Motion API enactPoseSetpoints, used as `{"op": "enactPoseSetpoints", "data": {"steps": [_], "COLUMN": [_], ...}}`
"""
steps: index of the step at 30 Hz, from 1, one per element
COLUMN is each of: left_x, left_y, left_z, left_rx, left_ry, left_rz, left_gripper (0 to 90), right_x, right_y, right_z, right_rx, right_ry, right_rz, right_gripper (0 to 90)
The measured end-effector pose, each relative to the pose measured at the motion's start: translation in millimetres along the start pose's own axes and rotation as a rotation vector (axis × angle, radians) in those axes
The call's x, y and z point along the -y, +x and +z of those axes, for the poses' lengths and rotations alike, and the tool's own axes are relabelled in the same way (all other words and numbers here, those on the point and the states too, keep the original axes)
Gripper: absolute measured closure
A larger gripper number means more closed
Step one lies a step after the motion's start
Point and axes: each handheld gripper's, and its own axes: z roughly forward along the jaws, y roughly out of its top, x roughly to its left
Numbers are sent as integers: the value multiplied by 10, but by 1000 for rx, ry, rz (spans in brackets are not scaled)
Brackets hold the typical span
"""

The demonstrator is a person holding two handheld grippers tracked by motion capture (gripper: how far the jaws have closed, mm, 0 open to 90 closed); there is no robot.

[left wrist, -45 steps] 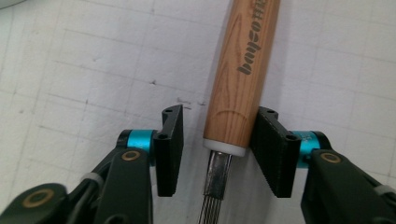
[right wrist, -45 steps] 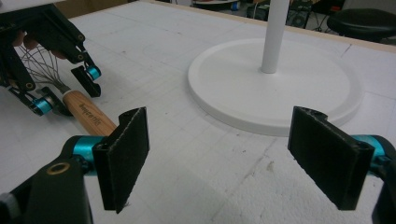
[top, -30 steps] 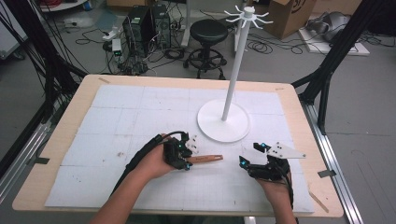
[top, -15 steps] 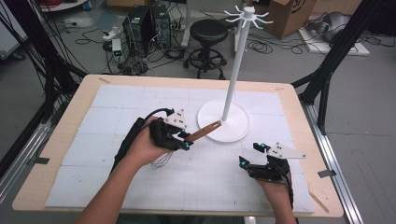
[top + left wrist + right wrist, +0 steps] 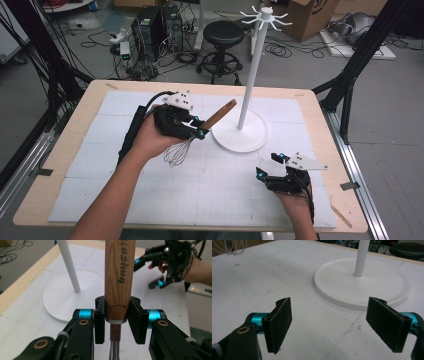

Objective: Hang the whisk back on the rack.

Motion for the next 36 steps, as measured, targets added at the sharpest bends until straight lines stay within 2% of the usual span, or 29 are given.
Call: {"op": "enactPoseSetpoints", "data": {"steps": [4, 10, 12, 18, 23, 27, 32, 36], "left_x": [-156, -347, -414, -682, -863, -930, -1002, -1050], "left_y": [73, 192, 235, 327, 429, 534, 648, 729], "left_z": [-63, -147, -176, -278, -317, -327, -322, -314], "left_rx": [21, 27, 25, 10, -7, -13, -29, -46], "left_ry": [-33, -89, -109, -157, -177, -212, -233, -220], "left_rz": [0, -18, -24, -1, 5, -7, -22, -35], "left_gripper": [692, 691, 692, 692, 692, 692, 692, 692], "right_x": [-1, -5, -4, -3, 4, 3, 4, 6], "right_y": [-2, -1, -4, -6, -10, -7, -16, -22], "right_z": [2, -6, -4, 2, 12, 19, 16, 16], "right_rx": [1, -1, -2, 3, 0, 1, 1, 3], "right_ry": [-1, -3, -3, -1, 4, 3, 2, 2], "right_rz": [-5, 5, 5, 1, 2, -1, 5, 3], "right_gripper": [201, 202, 202, 202, 201, 201, 201, 201]}}
